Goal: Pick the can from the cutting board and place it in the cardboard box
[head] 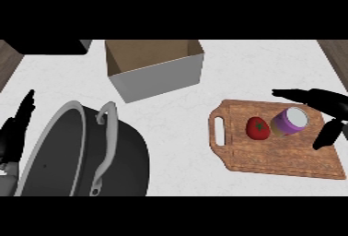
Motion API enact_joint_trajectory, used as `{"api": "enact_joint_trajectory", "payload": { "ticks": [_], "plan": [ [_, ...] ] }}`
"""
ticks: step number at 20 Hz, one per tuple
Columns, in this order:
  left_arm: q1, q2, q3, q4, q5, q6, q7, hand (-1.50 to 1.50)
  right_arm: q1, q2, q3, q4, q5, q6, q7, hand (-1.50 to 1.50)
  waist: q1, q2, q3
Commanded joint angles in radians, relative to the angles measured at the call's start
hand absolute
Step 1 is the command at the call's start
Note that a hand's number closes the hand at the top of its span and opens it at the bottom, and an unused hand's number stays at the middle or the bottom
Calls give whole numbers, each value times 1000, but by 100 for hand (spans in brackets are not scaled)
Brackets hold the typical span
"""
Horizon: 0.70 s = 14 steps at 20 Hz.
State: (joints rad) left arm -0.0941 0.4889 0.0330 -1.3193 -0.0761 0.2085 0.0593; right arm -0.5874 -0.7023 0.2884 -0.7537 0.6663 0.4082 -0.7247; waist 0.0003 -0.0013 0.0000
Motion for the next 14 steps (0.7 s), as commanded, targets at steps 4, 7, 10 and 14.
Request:
{"api": "enact_joint_trajectory", "payload": {
  "ticks": [4, 7, 10, 14],
  "plan": [
    [31, -61, -11, -20, -53, 30, 2, 0, 85, -34, -22, -200, -28, 121, -9, -150, -3, -1, 0],
    [-12, -30, 22, -7, -42, -19, 21, 0, 122, 3, -7, -280, -2, 130, 115, -150, -6, -2, -1],
    [5, -26, 57, 0, -29, -55, 1, 0, 137, -12, -26, -271, 43, 123, 120, -150, -1, 0, 0],
    [10, -58, 49, -19, -61, -38, 2, 0, 148, 58, -20, -248, 90, 118, 200, -150, 2, 1, 0]
  ]
}}
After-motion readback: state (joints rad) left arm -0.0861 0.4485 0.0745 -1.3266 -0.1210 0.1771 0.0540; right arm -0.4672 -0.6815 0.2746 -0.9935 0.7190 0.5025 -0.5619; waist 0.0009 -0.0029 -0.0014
